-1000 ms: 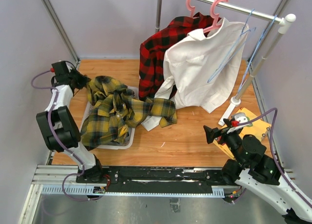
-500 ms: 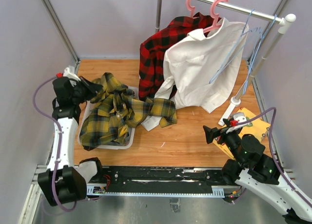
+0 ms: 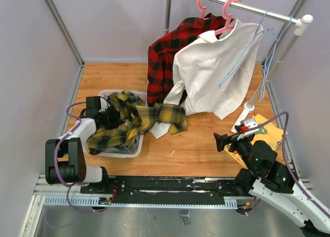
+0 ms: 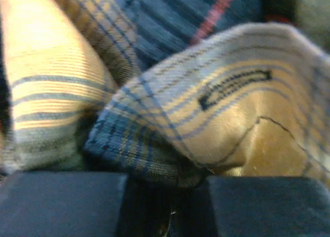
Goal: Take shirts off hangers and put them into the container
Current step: Place the shirt in the bin.
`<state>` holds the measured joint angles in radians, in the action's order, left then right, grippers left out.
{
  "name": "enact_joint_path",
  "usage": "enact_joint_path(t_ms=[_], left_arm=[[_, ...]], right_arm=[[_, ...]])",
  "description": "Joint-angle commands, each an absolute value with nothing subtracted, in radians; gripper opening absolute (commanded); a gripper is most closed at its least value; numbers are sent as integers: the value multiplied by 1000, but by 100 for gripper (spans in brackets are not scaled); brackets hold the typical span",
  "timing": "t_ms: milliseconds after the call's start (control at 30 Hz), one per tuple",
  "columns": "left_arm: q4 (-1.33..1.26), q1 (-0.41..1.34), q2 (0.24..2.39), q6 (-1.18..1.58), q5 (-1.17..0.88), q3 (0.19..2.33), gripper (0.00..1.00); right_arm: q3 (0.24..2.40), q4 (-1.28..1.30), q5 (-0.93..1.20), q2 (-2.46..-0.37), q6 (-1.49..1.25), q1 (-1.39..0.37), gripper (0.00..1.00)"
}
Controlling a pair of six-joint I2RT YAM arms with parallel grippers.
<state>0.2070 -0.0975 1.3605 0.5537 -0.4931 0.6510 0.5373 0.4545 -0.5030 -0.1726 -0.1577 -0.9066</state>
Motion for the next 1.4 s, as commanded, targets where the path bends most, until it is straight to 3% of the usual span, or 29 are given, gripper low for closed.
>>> enact_joint_path(t_ms=[0,267,367,600,700,967,1100,1367], left_arm=[[267,-64,1314,520,-381,647,24],[402,-64,996,498,-182,803,70],[425,-64,924,479,-172,847,82],[439,-47,845,401,-313,927,82],[383,54,808,389,-330,916,80],[263,572,813,505,-73,857,76],[195,867,908,602,194,831,77],[118,1018,1262,787,422,862,85]], right_arm=[[542,461,-534,-154,-149,-897,98],[546,474,-548,-139,-150,-897,98],[546,474,-545,-144,-150,-898,98],[542,473,-545,-148,-152,-898,98],[542,471,-549,-149,-152,-897,98],[534,473,-557,-157,-155,-898,98],[534,480,-589,-146,-159,-898,98],[532,493,-599,-109,-171,-897,98]])
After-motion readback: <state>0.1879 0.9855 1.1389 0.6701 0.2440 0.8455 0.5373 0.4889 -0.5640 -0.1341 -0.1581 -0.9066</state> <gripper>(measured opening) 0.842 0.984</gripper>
